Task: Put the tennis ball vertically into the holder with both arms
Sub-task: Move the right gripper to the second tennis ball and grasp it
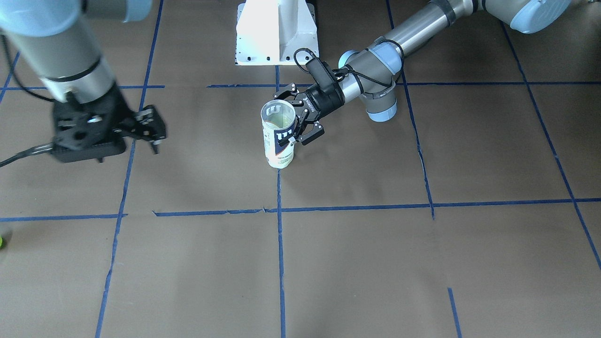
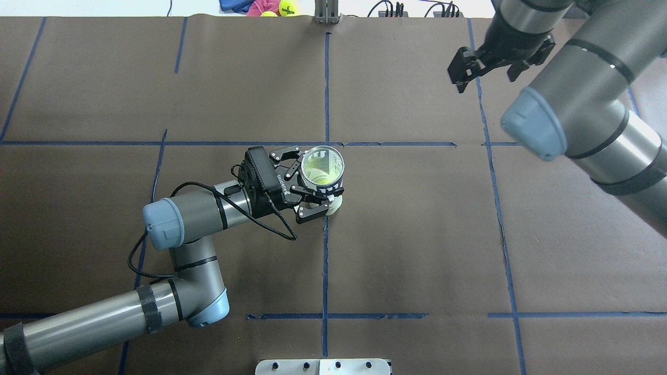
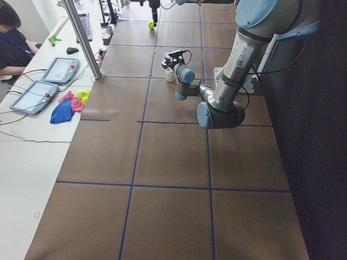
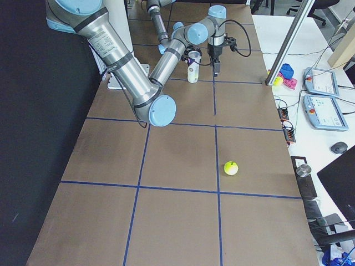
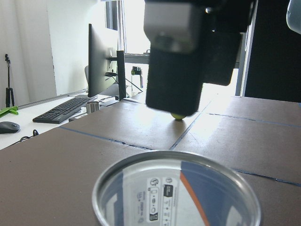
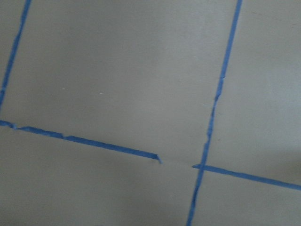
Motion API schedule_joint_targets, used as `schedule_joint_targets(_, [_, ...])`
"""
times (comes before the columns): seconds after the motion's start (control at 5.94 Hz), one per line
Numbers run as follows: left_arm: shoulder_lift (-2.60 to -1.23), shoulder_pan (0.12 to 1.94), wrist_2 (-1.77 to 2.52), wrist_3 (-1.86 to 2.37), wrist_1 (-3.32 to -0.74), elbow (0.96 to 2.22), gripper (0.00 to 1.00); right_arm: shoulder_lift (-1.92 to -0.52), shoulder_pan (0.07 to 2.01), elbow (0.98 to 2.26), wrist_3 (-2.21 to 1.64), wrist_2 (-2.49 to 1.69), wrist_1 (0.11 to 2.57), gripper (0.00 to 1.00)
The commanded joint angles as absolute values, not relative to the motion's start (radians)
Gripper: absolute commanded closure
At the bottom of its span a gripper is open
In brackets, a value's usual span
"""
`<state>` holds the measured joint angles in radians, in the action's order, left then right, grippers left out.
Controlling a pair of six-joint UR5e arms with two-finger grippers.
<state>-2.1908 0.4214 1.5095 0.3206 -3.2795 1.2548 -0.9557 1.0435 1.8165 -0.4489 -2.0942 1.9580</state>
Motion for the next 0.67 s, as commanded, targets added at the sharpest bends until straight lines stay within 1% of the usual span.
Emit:
schedule_joint_targets(0.0, [-2.191, 0.423, 1.509, 0.321, -3.28, 1.255, 0.13, -1.053, 1.194, 1.635, -0.213, -2.164, 1.749, 0.01])
schedule_joint_targets(0.17, [-2.191, 0.423, 1.509, 0.319, -3.28, 1.255, 0.13, -1.078, 1.219, 1.485, -0.134, -2.164, 1.588, 0.01])
schedule_joint_targets(0.34, [-2.189, 0.423, 1.509, 0.321, -3.28, 1.255, 0.13, -1.081, 1.25, 1.309, -0.051, -2.164, 1.43, 0.01])
schedule_joint_targets(0.51, [-2.191, 0.423, 1.509, 0.319, -3.28, 1.255, 0.13, -1.103, 1.259, 1.176, -0.005, -2.16, 1.279, 0.01])
